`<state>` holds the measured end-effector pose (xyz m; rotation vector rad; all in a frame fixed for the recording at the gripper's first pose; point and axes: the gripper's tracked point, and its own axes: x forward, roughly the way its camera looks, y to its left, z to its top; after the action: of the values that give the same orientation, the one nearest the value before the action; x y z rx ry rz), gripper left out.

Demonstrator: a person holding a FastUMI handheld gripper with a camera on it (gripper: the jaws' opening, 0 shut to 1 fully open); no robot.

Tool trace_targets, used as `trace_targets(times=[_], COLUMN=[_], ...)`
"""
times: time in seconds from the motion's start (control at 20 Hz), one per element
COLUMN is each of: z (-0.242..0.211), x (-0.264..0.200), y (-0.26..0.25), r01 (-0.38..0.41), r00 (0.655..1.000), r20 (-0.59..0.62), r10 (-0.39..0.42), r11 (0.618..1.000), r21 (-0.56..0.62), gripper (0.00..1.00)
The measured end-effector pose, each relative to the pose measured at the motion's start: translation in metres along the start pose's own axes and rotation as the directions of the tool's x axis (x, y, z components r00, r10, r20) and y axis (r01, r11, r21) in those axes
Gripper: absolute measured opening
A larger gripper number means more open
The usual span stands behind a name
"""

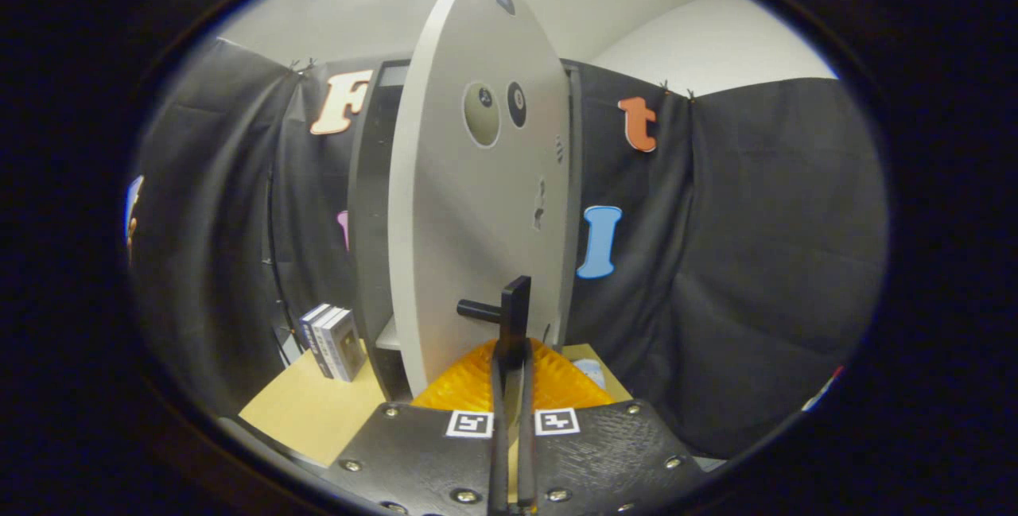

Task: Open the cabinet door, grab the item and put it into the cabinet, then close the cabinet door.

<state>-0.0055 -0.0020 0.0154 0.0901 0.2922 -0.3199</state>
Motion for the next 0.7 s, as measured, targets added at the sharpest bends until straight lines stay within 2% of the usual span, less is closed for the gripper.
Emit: trace_targets(times=[0.4,0.5,0.55,0.7], z=[-0.009,-0.009,-0.012,-0.014], x=[-0.003,-0.004,-0.004,-0.001], y=[-0.036,-0.043,-0.047,-0.061], r01=[0.114,0.117,0.112,0.087], r00=[0.993,0.993,0.993,0.995], r20=[-0.03,-0.032,-0.042,-0.05], r10=[-0.114,-0.117,-0.11,-0.083], r11=[0.993,0.993,0.993,0.993], r21=[0.006,0.024,0.045,0.081], gripper=[0.05,0.05,0.01,0.01])
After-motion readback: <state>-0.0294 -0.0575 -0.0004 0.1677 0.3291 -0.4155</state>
